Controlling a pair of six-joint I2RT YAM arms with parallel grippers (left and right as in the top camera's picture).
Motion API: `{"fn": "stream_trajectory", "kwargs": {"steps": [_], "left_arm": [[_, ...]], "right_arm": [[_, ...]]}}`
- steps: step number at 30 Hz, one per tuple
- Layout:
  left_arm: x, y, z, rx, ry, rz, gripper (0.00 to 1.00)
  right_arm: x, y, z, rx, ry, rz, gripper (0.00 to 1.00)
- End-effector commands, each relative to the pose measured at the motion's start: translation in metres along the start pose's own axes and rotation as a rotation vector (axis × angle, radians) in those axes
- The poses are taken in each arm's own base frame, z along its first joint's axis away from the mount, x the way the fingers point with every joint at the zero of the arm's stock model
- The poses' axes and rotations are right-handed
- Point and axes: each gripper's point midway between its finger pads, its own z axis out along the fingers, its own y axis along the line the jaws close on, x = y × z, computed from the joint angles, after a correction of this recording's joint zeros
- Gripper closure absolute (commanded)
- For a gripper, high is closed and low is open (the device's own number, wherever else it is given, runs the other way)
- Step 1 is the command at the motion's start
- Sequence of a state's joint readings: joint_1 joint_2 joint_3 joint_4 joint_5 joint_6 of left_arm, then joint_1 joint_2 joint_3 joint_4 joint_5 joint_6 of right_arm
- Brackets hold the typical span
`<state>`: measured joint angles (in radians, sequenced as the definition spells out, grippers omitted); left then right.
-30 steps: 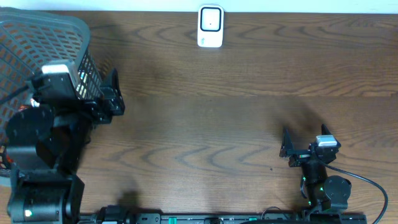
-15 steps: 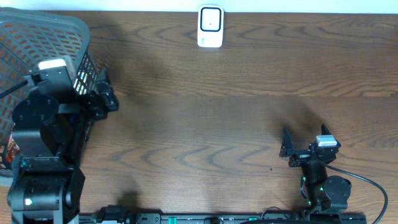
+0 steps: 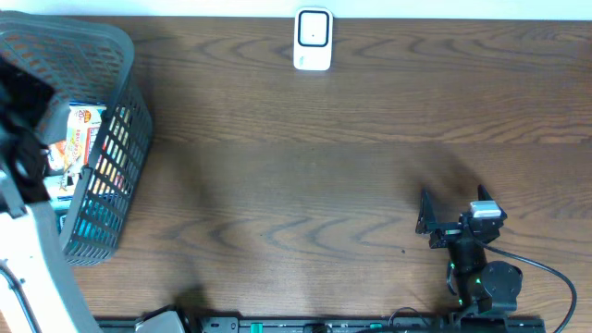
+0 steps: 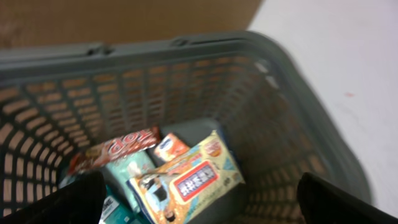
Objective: Scan the item barcode
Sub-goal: 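Reach the left gripper into the grey basket toward the packs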
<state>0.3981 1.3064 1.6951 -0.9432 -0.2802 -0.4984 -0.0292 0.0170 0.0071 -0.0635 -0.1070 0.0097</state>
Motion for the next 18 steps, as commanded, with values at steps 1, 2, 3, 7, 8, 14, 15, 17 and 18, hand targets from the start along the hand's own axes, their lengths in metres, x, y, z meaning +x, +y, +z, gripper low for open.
{"fn": "stream_trajectory", "kwargs": {"steps": [1, 2, 3, 7, 8, 14, 15, 17, 18], "left_arm": [[0.013, 0.019, 0.040, -0.038, 0.143, -0.151, 0.02], [0.017, 0.030, 0.051, -0.082, 0.170, -0.193, 0.02], [0.025, 0.042, 0.064, -0.137, 0.212, -0.243, 0.02], [0.064, 0.062, 0.097, -0.207, 0.414, -0.310, 0.02], [0.079, 0.065, 0.104, -0.221, 0.490, -0.326, 0.02], [0.140, 0.075, 0.145, -0.266, 0.735, -0.297, 0.02], [0.146, 0.075, 0.151, -0.260, 0.755, -0.258, 0.02], [0.150, 0.073, 0.167, -0.209, 0.764, -0.140, 0.02], [0.150, 0.071, 0.173, -0.187, 0.759, -0.101, 0.02]], "right_arm": [[0.000, 0.000, 0.000, -0.001, 0.000, -0.015, 0.01], [0.000, 0.000, 0.000, -0.001, 0.000, -0.015, 0.01], [0.000, 0.000, 0.000, -0.001, 0.000, -0.015, 0.01], [0.000, 0.000, 0.000, -0.001, 0.000, -0.015, 0.01], [0.000, 0.000, 0.000, -0.001, 0.000, -0.015, 0.01], [0.000, 0.000, 0.000, -0.001, 0.000, -0.015, 0.01], [0.000, 0.000, 0.000, -0.001, 0.000, -0.015, 0.01], [0.000, 0.000, 0.000, -0.001, 0.000, -0.015, 0.01], [0.000, 0.000, 0.000, -0.001, 0.000, -0.015, 0.01]]}}
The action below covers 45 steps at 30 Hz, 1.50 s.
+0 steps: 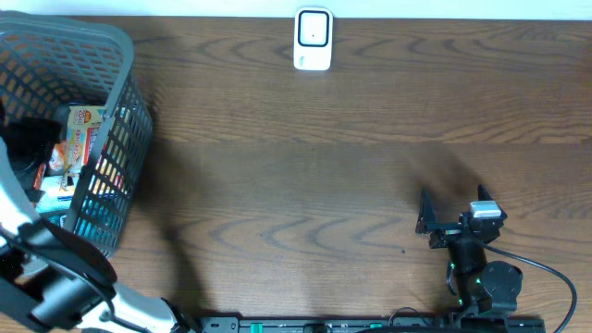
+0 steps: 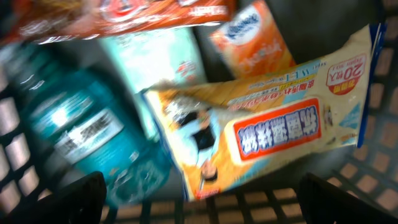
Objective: Scan the item barcode
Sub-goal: 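Reach the left gripper into the grey basket toward the packs, then grasp the orange-and-white wet wipes pack with the left gripper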
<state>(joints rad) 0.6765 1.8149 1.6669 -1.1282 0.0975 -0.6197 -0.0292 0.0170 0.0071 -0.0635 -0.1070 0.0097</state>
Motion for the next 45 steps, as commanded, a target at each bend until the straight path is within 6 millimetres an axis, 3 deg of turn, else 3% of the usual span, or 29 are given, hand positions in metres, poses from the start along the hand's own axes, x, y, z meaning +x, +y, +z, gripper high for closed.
{"fn": "stream_trajectory", "kwargs": {"steps": [1, 6, 11, 14, 18, 21, 22, 25, 27, 28, 31, 33, 36, 39, 42, 45], "left_arm": [[-0.007, -0.014, 0.018, 0.032, 0.001, 0.227, 0.02], [-0.020, -0.023, 0.036, 0.044, -0.035, 0.458, 0.02], [-0.015, -0.019, 0.069, 0.019, 0.029, 0.571, 0.02], [-0.006, -0.017, 0.093, 0.009, 0.094, 0.578, 0.02], [0.026, -0.032, 0.119, 0.109, 0.232, 0.657, 0.02], [0.045, -0.032, 0.137, 0.090, 0.303, 0.706, 0.00], [0.050, -0.032, 0.142, 0.083, 0.320, 0.713, 0.06], [0.061, -0.034, 0.148, 0.072, 0.351, 0.730, 0.59], [0.059, -0.036, 0.143, 0.077, 0.340, 0.732, 0.81], [0.057, -0.038, 0.138, 0.082, 0.328, 0.734, 0.92], [0.033, -0.042, 0.106, 0.056, 0.230, 0.730, 0.93], [0.009, -0.042, 0.072, 0.018, 0.102, 0.715, 0.93], [-0.026, -0.046, 0.002, 0.032, -0.135, 0.601, 0.93], [-0.044, -0.054, -0.076, 0.160, -0.348, 0.439, 0.93], [-0.044, -0.057, -0.151, 0.297, -0.522, 0.329, 0.93], [-0.029, -0.049, -0.219, 0.436, -0.644, 0.220, 0.93]], "right_arm": [[0.000, 0.000, 0.000, -0.001, 0.000, -0.015, 0.01], [0.000, 0.000, 0.000, -0.001, 0.000, -0.015, 0.01], [0.000, 0.000, 0.000, -0.001, 0.000, -0.015, 0.01], [0.000, 0.000, 0.000, -0.001, 0.000, -0.015, 0.01], [0.000, 0.000, 0.000, -0.001, 0.000, -0.015, 0.01], [0.000, 0.000, 0.000, -0.001, 0.000, -0.015, 0.01], [0.000, 0.000, 0.000, -0.001, 0.000, -0.015, 0.01], [0.000, 0.000, 0.000, -0.001, 0.000, -0.015, 0.01], [0.000, 0.000, 0.000, -0.001, 0.000, -0.015, 0.01], [0.000, 0.000, 0.000, -0.001, 0.000, -0.015, 0.01], [0.000, 0.000, 0.000, -0.001, 0.000, -0.015, 0.01], [0.000, 0.000, 0.000, -0.001, 0.000, -0.015, 0.01], [0.000, 0.000, 0.000, -0.001, 0.000, -0.015, 0.01], [0.000, 0.000, 0.000, -0.001, 0.000, -0.015, 0.01], [0.000, 0.000, 0.000, -0.001, 0.000, -0.015, 0.01], [0.000, 0.000, 0.000, -0.001, 0.000, -0.015, 0.01]]}}
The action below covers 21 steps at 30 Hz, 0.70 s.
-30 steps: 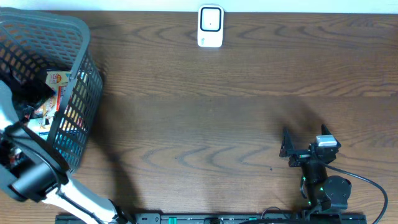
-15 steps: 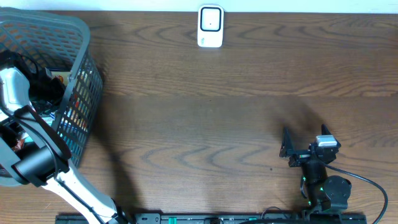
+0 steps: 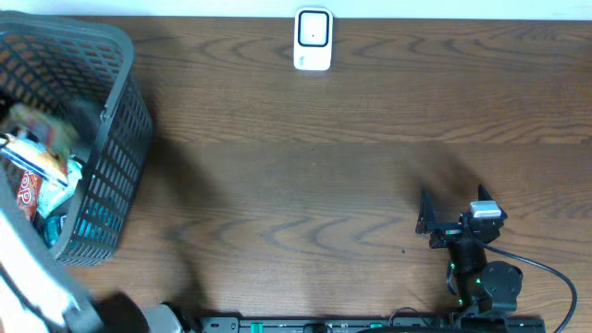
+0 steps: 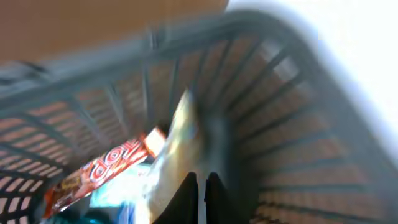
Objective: Scan the item barcode
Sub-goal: 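Grasp the orange-and-white wet wipes pack with the left gripper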
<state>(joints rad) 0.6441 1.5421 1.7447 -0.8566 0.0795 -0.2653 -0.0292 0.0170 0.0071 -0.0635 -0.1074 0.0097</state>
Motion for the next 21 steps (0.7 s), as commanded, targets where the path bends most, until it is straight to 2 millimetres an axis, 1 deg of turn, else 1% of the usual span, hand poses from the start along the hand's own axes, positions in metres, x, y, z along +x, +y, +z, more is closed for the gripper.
{"fn": "stream_trajectory", "kwargs": {"steps": [1, 2, 4, 5, 7, 8, 9, 10, 11, 13, 14, 15, 16, 17, 18, 19, 20, 21], "left_arm": [[-0.026, -0.012, -0.081, 0.085, -0.187, -0.221, 0.93], [-0.029, -0.013, -0.099, 0.108, -0.220, -0.273, 0.93], [-0.030, -0.019, -0.124, 0.164, -0.252, -0.330, 0.93], [-0.031, -0.027, -0.144, 0.228, -0.280, -0.341, 0.93], [-0.035, -0.027, -0.161, 0.247, -0.325, -0.340, 0.92], [-0.037, -0.025, -0.162, 0.235, -0.338, -0.343, 0.83], [-0.039, -0.015, -0.159, 0.180, -0.361, -0.354, 0.49], [-0.039, -0.009, -0.154, 0.144, -0.363, -0.345, 0.32], [-0.037, -0.002, -0.142, 0.090, -0.348, -0.335, 0.19], [-0.027, 0.011, -0.118, 0.004, -0.293, -0.321, 0.14], [-0.019, 0.018, -0.098, -0.050, -0.242, -0.320, 0.12], [-0.008, 0.024, -0.073, -0.098, -0.174, -0.300, 0.10], [-0.003, 0.026, -0.057, -0.121, -0.130, -0.266, 0.09], [0.006, 0.030, -0.030, -0.155, -0.059, -0.203, 0.09], [0.011, 0.030, -0.018, -0.163, -0.022, -0.166, 0.09], [0.021, 0.029, 0.004, -0.158, 0.049, -0.090, 0.09], [0.037, 0.023, 0.031, -0.114, 0.147, 0.017, 0.09], [0.047, 0.020, 0.044, -0.089, 0.197, 0.072, 0.09]], "right_arm": [[0.000, 0.000, 0.000, 0.000, 0.000, -0.015, 0.01], [0.000, 0.000, 0.000, 0.000, 0.000, -0.015, 0.01], [0.000, 0.000, 0.000, 0.000, 0.000, -0.015, 0.01], [0.000, 0.000, 0.000, 0.000, 0.000, -0.015, 0.01], [0.000, 0.000, 0.000, 0.000, 0.000, -0.015, 0.01], [0.000, 0.000, 0.000, 0.000, 0.000, -0.015, 0.01], [0.000, 0.000, 0.000, 0.000, 0.000, -0.015, 0.01], [0.000, 0.000, 0.000, 0.000, 0.000, -0.015, 0.01], [0.000, 0.000, 0.000, 0.000, 0.000, -0.015, 0.01], [0.000, 0.000, 0.000, 0.000, 0.000, -0.015, 0.01], [0.000, 0.000, 0.000, 0.000, 0.000, -0.015, 0.01], [0.000, 0.000, 0.000, 0.000, 0.000, -0.015, 0.01], [0.000, 0.000, 0.000, 0.000, 0.000, -0.015, 0.01], [0.000, 0.000, 0.000, 0.000, 0.000, -0.015, 0.01], [0.000, 0.000, 0.000, 0.000, 0.000, -0.015, 0.01], [0.000, 0.000, 0.000, 0.000, 0.000, -0.015, 0.01], [0.000, 0.000, 0.000, 0.000, 0.000, -0.015, 0.01], [0.000, 0.000, 0.000, 0.000, 0.000, -0.015, 0.01]]}}
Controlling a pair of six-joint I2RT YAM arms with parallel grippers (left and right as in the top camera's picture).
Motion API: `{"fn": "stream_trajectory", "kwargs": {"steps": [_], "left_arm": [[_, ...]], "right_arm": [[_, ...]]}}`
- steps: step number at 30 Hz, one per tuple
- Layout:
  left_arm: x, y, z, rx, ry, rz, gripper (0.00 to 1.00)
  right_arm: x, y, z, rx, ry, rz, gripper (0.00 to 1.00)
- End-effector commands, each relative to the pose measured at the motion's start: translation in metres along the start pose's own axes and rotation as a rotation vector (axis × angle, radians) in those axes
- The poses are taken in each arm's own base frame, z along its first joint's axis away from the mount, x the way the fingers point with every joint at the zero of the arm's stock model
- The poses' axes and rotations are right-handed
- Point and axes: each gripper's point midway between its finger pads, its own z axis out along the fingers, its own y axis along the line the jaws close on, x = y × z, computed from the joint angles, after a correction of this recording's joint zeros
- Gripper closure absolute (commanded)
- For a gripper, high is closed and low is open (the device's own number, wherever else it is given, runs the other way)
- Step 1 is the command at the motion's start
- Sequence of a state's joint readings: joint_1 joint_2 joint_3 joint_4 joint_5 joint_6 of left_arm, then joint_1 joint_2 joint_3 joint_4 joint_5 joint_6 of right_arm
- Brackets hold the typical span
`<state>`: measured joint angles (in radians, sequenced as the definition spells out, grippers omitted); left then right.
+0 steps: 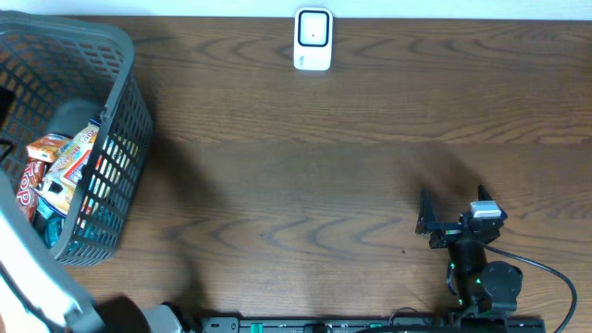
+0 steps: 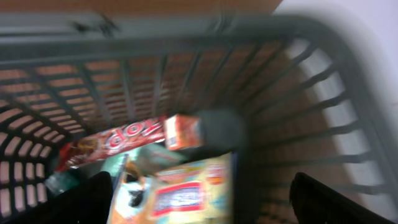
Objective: Scan the item barcode
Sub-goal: 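Grasp the orange-and-white wet wipes pack with the left gripper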
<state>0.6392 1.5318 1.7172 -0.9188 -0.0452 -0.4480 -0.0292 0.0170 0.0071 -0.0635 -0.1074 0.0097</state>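
A grey plastic basket [image 1: 120, 55] stands at the table's left end. Inside lies a yellow wet-wipes pack [image 2: 186, 193] with a red label, flat, next to a red snack bar [image 2: 118, 144] and a small orange box [image 2: 182, 129]. My left gripper [image 2: 202, 211] hangs over the basket, open, its fingers [image 2: 81, 199] wide apart with nothing between them. The white barcode scanner [image 1: 313, 39] stands at the table's far edge. My right gripper [image 1: 425, 220] rests low at the front right, away from everything.
The basket's walls [image 2: 292, 112] rise on all sides of the items. A black cable [image 1: 546, 277] runs from the right arm's base along the front edge. Brown wooden table [image 1: 305, 166] lies between basket, scanner and right arm.
My left gripper was shut on the yellow wipes pack, held edge-up in the basket. Now the jaws are open and the pack lies flat among the other items.
My left gripper first hung open over the basket. Then it was low, open, close over the wipes pack. Then it was shut on the pack, raised on edge. Now it is open again and the pack is back on the basket's floor. The right arm never moved.
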Motion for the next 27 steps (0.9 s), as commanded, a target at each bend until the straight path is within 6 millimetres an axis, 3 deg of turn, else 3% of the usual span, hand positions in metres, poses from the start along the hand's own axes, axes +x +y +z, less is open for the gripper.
{"fn": "stream_trajectory", "kwargs": {"steps": [1, 6, 10, 15, 20, 21, 23, 27], "left_arm": [[0.052, -0.008, 0.065, 0.067, 0.258, 0.351, 0.09], [0.104, 0.012, 0.123, 0.034, 0.495, 0.492, 0.09], [0.126, 0.022, 0.156, 0.002, 0.578, 0.499, 0.05], [0.145, 0.036, 0.182, -0.049, 0.641, 0.508, 0.02], [0.186, 0.050, 0.184, -0.056, 0.826, 0.485, 0.03], [0.203, 0.041, 0.178, 0.020, 0.903, 0.442, 0.17], [0.214, 0.032, 0.170, 0.096, 0.958, 0.438, 0.32], [0.228, 0.027, 0.151, 0.153, 1.049, 0.448, 0.43]], "right_arm": [[0.000, 0.000, 0.000, 0.000, 0.000, -0.015, 0.01], [0.000, 0.000, 0.000, 0.000, 0.000, -0.015, 0.01], [0.000, 0.000, 0.000, 0.000, 0.000, -0.015, 0.01], [0.000, 0.000, 0.000, 0.000, 0.000, -0.015, 0.01], [0.000, 0.000, 0.000, 0.000, 0.000, -0.015, 0.01], [0.000, 0.000, 0.000, 0.000, 0.000, -0.015, 0.01], [0.000, 0.000, 0.000, 0.000, 0.000, -0.015, 0.01], [0.000, 0.000, 0.000, 0.000, 0.000, -0.015, 0.01]]}}
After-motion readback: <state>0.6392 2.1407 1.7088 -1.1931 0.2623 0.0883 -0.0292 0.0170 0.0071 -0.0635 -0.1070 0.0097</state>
